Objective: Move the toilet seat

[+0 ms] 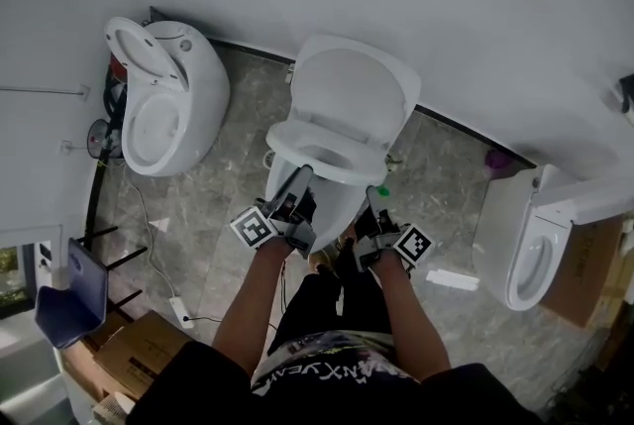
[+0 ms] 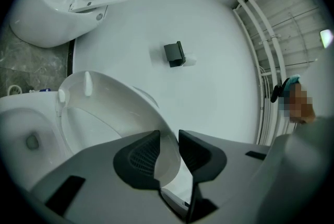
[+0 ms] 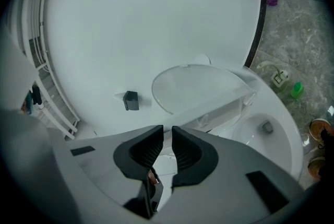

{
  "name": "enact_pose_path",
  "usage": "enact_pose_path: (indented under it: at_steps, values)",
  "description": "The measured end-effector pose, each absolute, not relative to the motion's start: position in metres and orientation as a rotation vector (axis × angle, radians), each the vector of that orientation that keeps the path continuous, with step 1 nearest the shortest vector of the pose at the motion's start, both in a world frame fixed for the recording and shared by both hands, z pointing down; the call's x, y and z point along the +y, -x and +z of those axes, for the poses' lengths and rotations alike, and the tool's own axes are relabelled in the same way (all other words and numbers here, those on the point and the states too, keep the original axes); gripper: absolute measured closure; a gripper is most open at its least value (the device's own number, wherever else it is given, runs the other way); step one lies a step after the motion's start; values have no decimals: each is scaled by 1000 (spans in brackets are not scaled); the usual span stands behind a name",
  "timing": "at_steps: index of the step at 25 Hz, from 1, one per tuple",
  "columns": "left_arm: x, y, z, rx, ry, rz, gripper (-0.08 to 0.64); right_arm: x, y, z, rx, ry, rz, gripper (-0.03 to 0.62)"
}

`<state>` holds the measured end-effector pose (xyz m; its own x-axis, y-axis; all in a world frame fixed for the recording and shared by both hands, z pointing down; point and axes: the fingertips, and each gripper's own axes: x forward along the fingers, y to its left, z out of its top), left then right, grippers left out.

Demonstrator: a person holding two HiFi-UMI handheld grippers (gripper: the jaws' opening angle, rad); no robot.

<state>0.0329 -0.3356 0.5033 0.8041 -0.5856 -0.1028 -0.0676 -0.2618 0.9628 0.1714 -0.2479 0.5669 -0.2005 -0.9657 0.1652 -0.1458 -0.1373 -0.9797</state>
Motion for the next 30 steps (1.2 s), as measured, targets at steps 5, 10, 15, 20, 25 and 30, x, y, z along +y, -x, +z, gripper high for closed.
enact_pose_path:
  at_steps: [5, 10, 15, 20, 25, 30]
  values:
    - [-350, -44, 497, -510, -1806, -542, 430, -260, -180, 562, 1388, 1310, -1419, 538]
    - [-367, -57, 493, -517, -1823, -536, 428, -275, -192, 560, 1419, 1329, -1414, 541]
    - [-377, -64, 486, -532, -1821, -563, 428, -283, -197, 552, 1467, 1374, -1410, 548]
    - [-393, -81, 482, -539, -1822, -580, 439, -294, -212, 555, 1403, 1404, -1430, 549]
    - [-405, -94, 480, -507, -1844, -525, 454, -314, -221, 546, 1373, 1399, -1362, 555]
    - [-426, -104, 481, -469, -1846, -522, 456, -330, -235, 549, 1330, 1463, -1337, 565]
